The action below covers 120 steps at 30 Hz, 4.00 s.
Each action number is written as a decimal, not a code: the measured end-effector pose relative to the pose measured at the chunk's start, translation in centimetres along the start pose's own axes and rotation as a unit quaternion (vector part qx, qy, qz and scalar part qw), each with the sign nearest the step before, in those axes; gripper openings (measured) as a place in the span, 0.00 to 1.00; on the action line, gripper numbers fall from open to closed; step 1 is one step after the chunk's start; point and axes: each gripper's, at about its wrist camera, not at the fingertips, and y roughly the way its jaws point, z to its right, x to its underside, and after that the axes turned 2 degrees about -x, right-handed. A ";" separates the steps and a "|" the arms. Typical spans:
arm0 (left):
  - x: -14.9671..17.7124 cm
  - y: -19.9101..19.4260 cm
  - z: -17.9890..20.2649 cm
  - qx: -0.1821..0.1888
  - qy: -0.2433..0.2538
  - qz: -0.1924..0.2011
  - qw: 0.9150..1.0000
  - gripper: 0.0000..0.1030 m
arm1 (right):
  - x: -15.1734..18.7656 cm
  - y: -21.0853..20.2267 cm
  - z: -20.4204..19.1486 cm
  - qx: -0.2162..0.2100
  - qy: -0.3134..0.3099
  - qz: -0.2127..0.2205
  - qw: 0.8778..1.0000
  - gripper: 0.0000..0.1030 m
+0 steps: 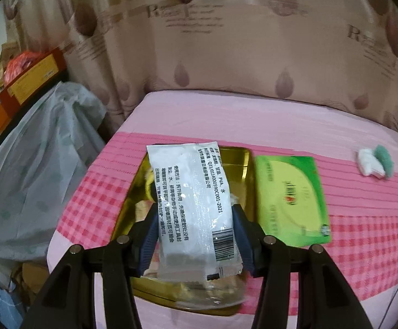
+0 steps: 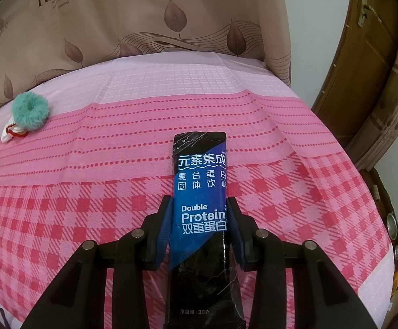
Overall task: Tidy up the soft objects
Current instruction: 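Carry the white printed sachet into the gold tin with the left gripper and release, then lower the protein sachet into the gold tin and open the right gripper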
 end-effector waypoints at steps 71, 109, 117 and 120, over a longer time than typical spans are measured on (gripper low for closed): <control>7.4 1.7 -10.2 -0.037 -0.105 -0.039 0.993 0.57 | -0.2 -0.9 -2.7 0.020 -0.002 -0.005 1.000 0.31; 8.5 0.7 -14.2 -0.068 -0.199 -0.026 0.977 0.57 | 0.0 -11.9 -36.3 -0.237 -0.250 0.045 0.938 0.31; 9.1 0.1 -16.3 -0.102 -0.236 -0.022 0.966 0.57 | 0.4 -13.8 -43.6 -0.290 -0.285 0.041 0.913 0.31; 9.1 0.1 -16.4 -0.112 -0.236 -0.024 0.965 0.57 | 0.3 -14.5 -46.8 -0.314 -0.293 0.038 0.903 0.31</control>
